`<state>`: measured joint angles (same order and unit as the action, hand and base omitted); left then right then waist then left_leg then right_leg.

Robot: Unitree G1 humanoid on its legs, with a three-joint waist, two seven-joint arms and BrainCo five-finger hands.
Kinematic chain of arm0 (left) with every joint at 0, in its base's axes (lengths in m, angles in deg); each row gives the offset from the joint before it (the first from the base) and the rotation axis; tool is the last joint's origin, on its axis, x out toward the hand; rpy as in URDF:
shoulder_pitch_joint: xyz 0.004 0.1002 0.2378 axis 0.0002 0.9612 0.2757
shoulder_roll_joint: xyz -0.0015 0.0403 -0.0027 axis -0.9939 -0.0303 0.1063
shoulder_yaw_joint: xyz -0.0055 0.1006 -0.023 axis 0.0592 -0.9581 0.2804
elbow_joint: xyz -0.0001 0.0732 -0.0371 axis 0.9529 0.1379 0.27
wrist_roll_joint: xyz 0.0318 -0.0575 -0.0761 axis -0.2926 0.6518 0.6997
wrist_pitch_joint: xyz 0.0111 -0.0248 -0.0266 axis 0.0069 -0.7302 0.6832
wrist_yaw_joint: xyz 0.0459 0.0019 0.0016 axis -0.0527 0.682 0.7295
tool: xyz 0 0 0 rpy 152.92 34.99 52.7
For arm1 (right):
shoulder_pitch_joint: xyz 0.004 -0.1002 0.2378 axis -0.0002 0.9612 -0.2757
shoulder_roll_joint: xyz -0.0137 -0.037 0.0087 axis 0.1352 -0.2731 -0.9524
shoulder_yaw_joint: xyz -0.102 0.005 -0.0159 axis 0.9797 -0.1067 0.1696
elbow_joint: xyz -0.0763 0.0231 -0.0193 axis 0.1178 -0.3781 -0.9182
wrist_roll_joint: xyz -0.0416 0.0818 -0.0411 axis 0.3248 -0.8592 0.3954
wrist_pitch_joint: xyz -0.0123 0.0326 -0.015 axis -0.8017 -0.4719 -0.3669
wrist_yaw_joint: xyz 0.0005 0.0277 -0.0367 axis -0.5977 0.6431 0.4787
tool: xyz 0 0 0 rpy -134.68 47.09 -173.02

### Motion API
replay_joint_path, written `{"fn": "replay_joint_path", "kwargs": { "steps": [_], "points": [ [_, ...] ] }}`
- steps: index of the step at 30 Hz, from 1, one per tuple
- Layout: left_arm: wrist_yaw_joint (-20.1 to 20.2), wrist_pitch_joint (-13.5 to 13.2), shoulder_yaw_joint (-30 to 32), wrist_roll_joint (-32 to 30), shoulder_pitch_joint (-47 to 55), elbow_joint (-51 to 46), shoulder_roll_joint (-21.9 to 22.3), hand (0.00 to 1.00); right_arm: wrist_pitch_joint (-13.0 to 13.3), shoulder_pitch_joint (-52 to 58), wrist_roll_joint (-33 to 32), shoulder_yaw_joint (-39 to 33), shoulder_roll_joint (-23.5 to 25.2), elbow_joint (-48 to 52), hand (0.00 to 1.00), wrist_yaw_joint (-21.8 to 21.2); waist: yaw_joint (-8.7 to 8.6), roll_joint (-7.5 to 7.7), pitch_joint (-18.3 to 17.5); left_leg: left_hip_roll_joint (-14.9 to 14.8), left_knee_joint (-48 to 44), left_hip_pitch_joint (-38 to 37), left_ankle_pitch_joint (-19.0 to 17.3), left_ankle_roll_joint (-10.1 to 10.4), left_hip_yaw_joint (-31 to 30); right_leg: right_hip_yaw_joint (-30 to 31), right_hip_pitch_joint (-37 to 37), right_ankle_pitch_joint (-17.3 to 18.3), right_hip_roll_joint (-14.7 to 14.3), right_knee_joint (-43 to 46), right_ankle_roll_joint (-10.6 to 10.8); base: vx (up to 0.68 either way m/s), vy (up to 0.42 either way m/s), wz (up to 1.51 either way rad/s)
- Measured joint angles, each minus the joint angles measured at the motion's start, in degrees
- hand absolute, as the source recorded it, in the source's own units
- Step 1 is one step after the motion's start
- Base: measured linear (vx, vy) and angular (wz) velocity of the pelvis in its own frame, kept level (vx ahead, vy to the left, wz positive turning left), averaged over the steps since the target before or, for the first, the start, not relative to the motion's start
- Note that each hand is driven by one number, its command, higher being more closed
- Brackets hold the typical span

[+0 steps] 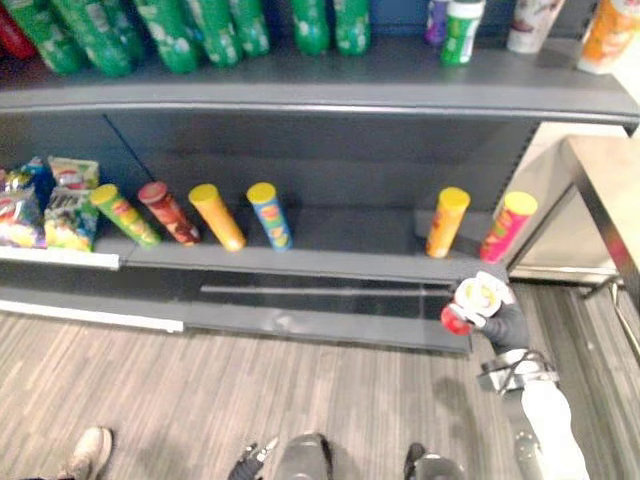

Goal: Put the gum and the chips on the shelf.

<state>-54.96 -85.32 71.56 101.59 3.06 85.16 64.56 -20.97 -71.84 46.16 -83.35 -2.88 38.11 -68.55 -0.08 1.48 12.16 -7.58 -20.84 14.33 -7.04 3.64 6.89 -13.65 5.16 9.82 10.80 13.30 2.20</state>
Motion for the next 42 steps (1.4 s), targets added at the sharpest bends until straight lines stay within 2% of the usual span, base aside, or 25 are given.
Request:
{"fn": "replay_joint_path", "kwargs": {
  "steps": [1,3,4,5,6,7,8,9,11,12,13,14,16,18,20,21,22,24,25,29,32,37,42],
  "points": [
    [-0.01,0.00,-0.01,0.00,-0.02,0.04,0.15,0.00,0.00,-0.12,-0.02,0.01,-0.05,-0.08,1.00,0.01,0.01,-0.31,-0.03,-0.41,4.82,-0.82,0.55,0.86,-0.35,0.86,0.75,-0.01,0.18,0.00,0.05,0.09,0.220,-0.36],
    [-0.16,-0.02,0.00,-0.03,0.81,0.14,0.87,0.00,0.00,-0.14,-0.01,-0.17,-0.51,-0.39,1.00,0.06,0.02,-1.51,-0.67,-1.22,9.41,-3.24,0.64,1.22,-1.40,1.69,1.05,-0.40,0.05,0.03,0.79,0.14,0.278,-0.39],
    [-0.35,-0.07,0.24,-0.12,0.98,0.47,1.26,0.00,-0.04,-0.45,0.00,-0.77,-0.33,-0.88,1.00,0.14,0.14,-2.30,-1.03,-1.42,10.41,-4.54,3.14,2.33,-0.68,3.19,0.72,-1.25,0.26,0.12,3.23,0.18,0.334,-0.49],
    [-0.92,-0.11,0.23,-0.26,1.12,0.68,0.73,0.00,-0.21,-0.44,0.01,-0.39,0.22,-1.46,1.00,0.13,0.37,-0.88,-1.28,-0.23,9.32,-4.81,3.16,1.86,1.24,4.70,0.49,-1.59,1.65,-0.79,3.86,0.18,0.343,-0.48],
    [-1.10,-0.09,0.20,-0.41,1.22,0.78,0.32,0.00,-0.22,-0.40,0.06,-0.05,0.21,-1.42,1.00,0.08,0.39,-0.12,-1.67,0.62,8.99,-4.72,2.64,1.28,2.11,5.32,0.37,-2.14,2.55,-1.67,4.72,0.19,0.331,-0.40],
    [-1.24,-0.05,0.14,-1.06,1.07,1.33,-0.17,0.00,-0.22,-0.63,0.26,0.10,0.19,-1.16,1.00,-0.03,0.38,1.00,-2.21,2.40,8.24,-4.26,1.32,-0.10,3.62,6.37,0.24,-3.57,4.03,-3.69,6.21,0.22,0.315,-0.35],
    [-1.30,-0.01,0.14,-1.80,0.88,1.78,-0.26,0.00,-0.22,-1.07,0.44,0.10,0.17,-1.01,1.00,-0.02,0.35,1.81,-2.69,3.67,6.82,-3.59,-0.40,-1.06,5.20,7.79,0.29,-5.20,5.40,-5.18,7.14,0.25,0.367,-0.40],
    [-1.36,0.00,0.12,-1.86,0.78,1.79,-0.24,0.00,-0.25,-1.49,0.55,0.11,0.16,-1.05,1.00,-0.02,0.39,1.74,-2.65,4.02,5.97,-3.42,-1.34,-1.66,6.01,8.53,0.48,-6.57,5.78,-5.51,7.34,0.20,0.307,-0.56],
    [-1.79,-0.04,-0.11,-1.96,0.45,1.84,-0.09,0.00,-0.59,-2.70,1.02,0.64,0.18,-1.14,1.00,0.18,0.46,0.15,-2.82,4.07,4.60,-3.67,-3.45,-3.23,9.10,11.62,2.65,-11.40,5.95,-4.78,6.30,0.16,0.302,-0.65],
    [-1.92,-0.06,-0.29,-1.97,0.34,1.78,-0.09,0.00,-0.62,-2.99,1.05,0.80,0.19,-1.16,1.00,0.24,0.44,-0.10,-2.91,4.04,4.69,-3.91,-3.55,-3.40,9.97,11.79,3.41,-12.30,5.95,-4.15,5.62,0.22,0.379,-0.58],
    [-2.13,-0.12,-0.59,-1.97,0.02,1.70,-0.11,0.00,-0.68,-3.90,1.10,1.18,0.20,-1.62,1.00,0.44,0.29,-0.37,-2.77,4.02,5.05,-4.81,-3.51,-3.57,11.42,11.73,4.88,-13.66,5.95,-2.14,3.78,0.22,0.330,-0.50],
    [-2.22,-0.12,-0.64,-1.97,-0.20,1.56,-0.11,0.00,-0.79,-4.52,1.11,1.69,0.20,-2.16,1.00,0.78,0.22,-0.56,-2.65,3.82,5.27,-5.93,-3.46,-3.66,12.52,10.68,5.82,-14.49,6.08,-0.20,2.94,0.22,0.300,-0.47],
    [-2.27,-0.15,-1.21,-1.96,-0.35,1.53,-0.04,0.00,-0.80,-5.69,1.22,2.74,0.23,-3.94,1.00,1.12,0.24,-1.12,-2.32,3.10,5.69,-8.01,-3.43,-3.81,13.41,8.03,5.57,-14.11,5.90,0.47,3.17,0.14,0.104,-0.40],
    [-2.22,-0.14,-2.01,-1.94,-1.05,1.63,-0.49,0.00,-0.86,-8.02,1.62,3.83,0.25,-6.00,1.00,1.10,0.39,-1.17,-2.29,1.73,6.18,-8.78,-3.43,-3.81,14.46,4.07,6.42,-13.58,3.72,-1.66,2.41,0.09,-0.002,-0.38],
    [-2.21,-0.13,-2.19,-1.85,-1.60,1.67,-0.41,0.00,-0.85,-8.41,1.65,3.88,0.25,-6.04,1.00,1.12,0.27,-1.09,-2.32,1.88,6.59,-8.72,-3.45,-3.78,14.58,4.51,6.76,-13.89,3.08,-3.56,2.79,0.05,-0.056,-0.03],
    [-2.12,-0.11,-2.21,-1.69,-1.95,1.80,-0.60,0.00,-0.88,-8.17,1.66,4.00,0.27,-6.07,1.00,1.15,0.29,-0.28,-2.59,2.44,6.39,-8.79,-3.50,-3.67,14.56,5.14,6.42,-15.08,3.27,-4.46,3.80,0.06,-0.129,0.16],
    [-2.22,-0.10,-2.02,-1.71,-2.29,2.07,-0.42,0.00,-1.02,-8.07,1.67,4.13,0.02,-6.12,1.00,1.11,0.46,-0.77,-2.26,2.44,6.30,-9.49,-3.56,-3.50,14.37,4.62,5.23,-13.89,3.39,-4.85,5.21,0.06,-0.183,0.13],
    [-2.18,-0.11,-1.66,-1.71,-2.32,2.37,0.85,0.00,-1.06,-8.06,1.66,4.16,-0.07,-6.11,1.00,1.07,0.59,-2.76,-1.86,0.83,6.97,-10.56,-2.88,-2.33,13.92,3.55,3.07,-13.72,1.65,-6.81,5.40,0.03,-0.200,0.03],
    [-2.17,-0.11,-1.59,-1.72,-2.25,2.45,1.06,0.00,-1.09,-8.05,1.66,4.17,-0.07,-6.10,1.00,1.08,0.59,-3.00,-1.97,0.42,7.37,-10.76,-2.68,-1.86,13.45,3.04,2.39,-13.71,1.07,-7.66,5.40,0.00,-0.199,0.07],
    [-1.95,-0.01,0.71,-1.82,-2.33,2.87,1.36,0.00,-1.12,-7.51,1.17,3.26,-0.27,-5.80,1.00,1.12,0.34,-2.75,-2.23,-1.59,12.23,-11.68,-0.37,1.20,10.22,-0.70,-0.73,-12.41,-2.19,-13.00,4.55,-0.05,-0.201,0.23],
    [-2.01,0.05,0.91,-1.98,-1.98,2.85,1.48,0.00,-1.13,-6.51,1.03,2.83,-0.27,-5.65,1.00,1.10,0.59,-2.59,-2.71,-2.41,16.25,-12.79,2.58,2.28,9.23,-2.07,-1.80,-12.52,-3.96,-14.88,3.91,-0.08,-0.172,0.25],
    [-2.20,0.80,2.83,-3.06,-0.95,2.85,1.98,0.00,-1.15,-5.67,1.06,2.76,-0.07,-5.58,1.00,1.25,0.54,-2.48,-3.94,-2.88,19.99,-13.60,5.05,2.98,8.68,-2.33,-1.91,-13.35,-5.20,-16.55,3.02,-0.03,-0.066,0.01],
    [-2.24,1.06,2.82,-4.57,-0.81,2.81,2.00,0.00,-1.45,-5.85,1.18,2.62,-0.07,-5.58,1.00,1.60,0.57,-2.46,-5.13,-2.41,21.40,-15.44,5.32,3.10,8.90,-2.17,-3.59,-14.04,-5.25,-17.96,2.65,0.04,0.002,-0.01]
  ]
}}
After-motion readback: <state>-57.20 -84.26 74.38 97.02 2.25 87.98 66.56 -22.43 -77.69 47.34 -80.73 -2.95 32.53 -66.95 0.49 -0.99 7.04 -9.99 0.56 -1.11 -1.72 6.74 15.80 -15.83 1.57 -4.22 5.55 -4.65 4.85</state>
